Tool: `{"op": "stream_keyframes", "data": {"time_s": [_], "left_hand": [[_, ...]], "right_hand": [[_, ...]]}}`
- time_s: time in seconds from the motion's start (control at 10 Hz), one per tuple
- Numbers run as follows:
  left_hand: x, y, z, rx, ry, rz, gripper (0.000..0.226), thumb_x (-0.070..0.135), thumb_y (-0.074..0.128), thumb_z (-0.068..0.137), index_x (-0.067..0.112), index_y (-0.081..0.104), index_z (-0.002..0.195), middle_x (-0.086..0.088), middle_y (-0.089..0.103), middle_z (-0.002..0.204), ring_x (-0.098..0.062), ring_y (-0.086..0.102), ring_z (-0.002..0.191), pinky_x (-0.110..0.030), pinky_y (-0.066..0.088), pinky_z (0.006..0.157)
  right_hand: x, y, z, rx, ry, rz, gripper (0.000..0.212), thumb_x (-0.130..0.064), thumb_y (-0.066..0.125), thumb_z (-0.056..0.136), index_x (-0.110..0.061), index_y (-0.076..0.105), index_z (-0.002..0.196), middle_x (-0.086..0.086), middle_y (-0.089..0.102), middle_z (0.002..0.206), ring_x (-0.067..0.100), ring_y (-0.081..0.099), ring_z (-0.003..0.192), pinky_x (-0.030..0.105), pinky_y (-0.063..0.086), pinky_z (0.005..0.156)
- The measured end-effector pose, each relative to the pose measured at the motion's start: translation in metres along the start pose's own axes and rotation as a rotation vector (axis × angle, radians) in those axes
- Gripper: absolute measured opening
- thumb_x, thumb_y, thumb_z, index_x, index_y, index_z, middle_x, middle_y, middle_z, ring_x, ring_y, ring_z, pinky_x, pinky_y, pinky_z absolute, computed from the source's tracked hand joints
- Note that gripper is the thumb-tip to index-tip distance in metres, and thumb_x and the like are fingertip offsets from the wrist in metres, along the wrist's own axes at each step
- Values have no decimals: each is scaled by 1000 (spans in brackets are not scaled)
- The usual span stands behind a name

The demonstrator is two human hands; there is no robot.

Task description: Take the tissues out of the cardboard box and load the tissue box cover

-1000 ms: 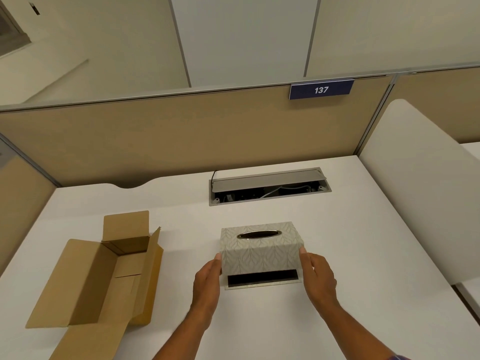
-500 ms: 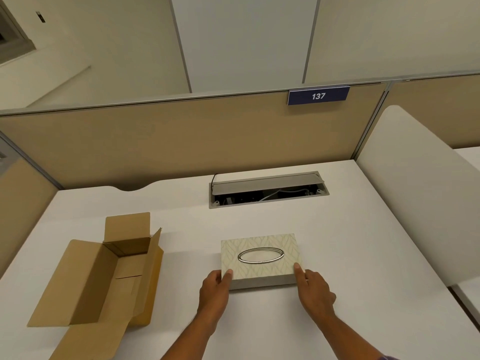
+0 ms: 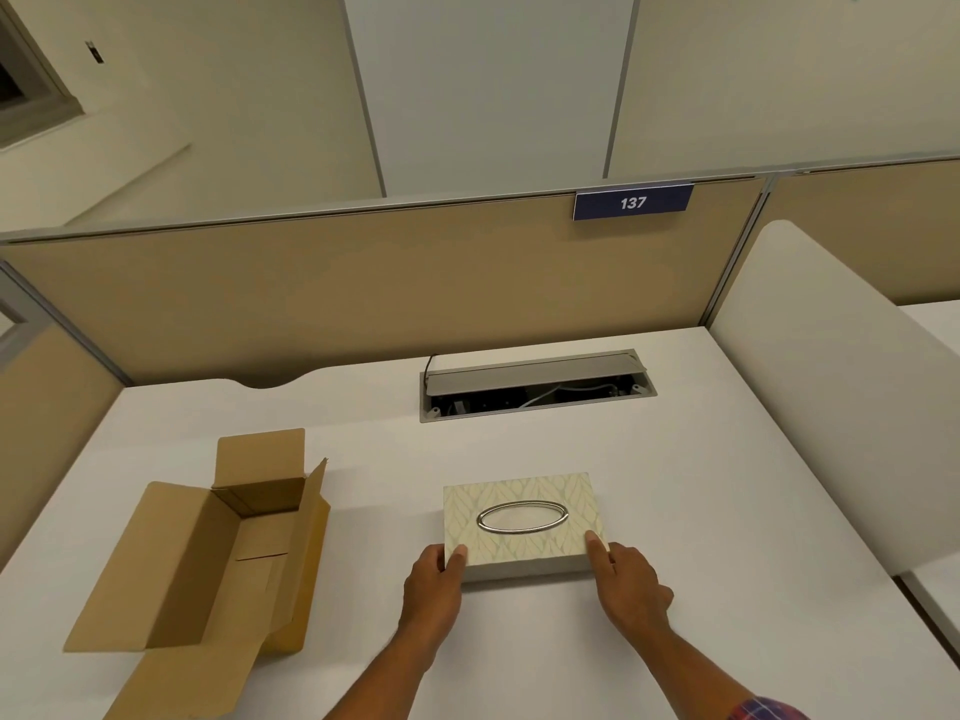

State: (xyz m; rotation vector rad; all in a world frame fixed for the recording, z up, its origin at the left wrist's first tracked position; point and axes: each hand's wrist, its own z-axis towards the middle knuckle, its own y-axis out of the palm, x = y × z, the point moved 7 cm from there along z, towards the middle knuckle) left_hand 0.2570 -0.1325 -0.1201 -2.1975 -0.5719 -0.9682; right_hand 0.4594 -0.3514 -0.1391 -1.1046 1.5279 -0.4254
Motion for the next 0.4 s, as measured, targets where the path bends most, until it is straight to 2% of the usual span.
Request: {"op": "stream_keyframes", "data": {"time_s": [0.1, 0.2, 0.3, 0.4], "left_hand": [[0, 0, 0, -2, 44, 53, 34, 41, 49, 110, 16, 62, 127, -3, 70, 132, -22, 66, 112, -28, 53, 87], [0, -4, 1, -21, 132, 138, 38, 45, 46, 109, 17, 59, 132, -2, 71, 131, -16, 65, 105, -17, 49, 75], [-1, -4, 4, -67, 141, 159, 47, 46, 47, 109, 16, 52, 145, 0, 69, 131, -13, 65, 108, -19, 52, 81], [8, -12, 10, -21, 184, 338, 61, 47, 50, 107, 18, 35, 159, -8, 55, 156, -26, 55, 137, -41, 47, 114]], "right_hand": [[-2, -2, 0, 4, -30, -40, 63, -70, 30, 100, -21, 47, 65, -4, 63, 72, 15, 60, 71, 44, 43, 83], [-5, -6, -2, 7, -96, -100, 65, -75, 18, 93, -24, 53, 73, -6, 64, 78, 17, 62, 77, 43, 45, 83], [-7, -9, -2, 55, -123, -172, 63, -71, 24, 98, -23, 65, 102, -4, 69, 98, 23, 66, 95, 45, 46, 90], [-20, -18, 2, 151, -253, -301, 60, -56, 42, 104, -13, 51, 145, 9, 65, 134, 30, 63, 122, 47, 47, 96]]}}
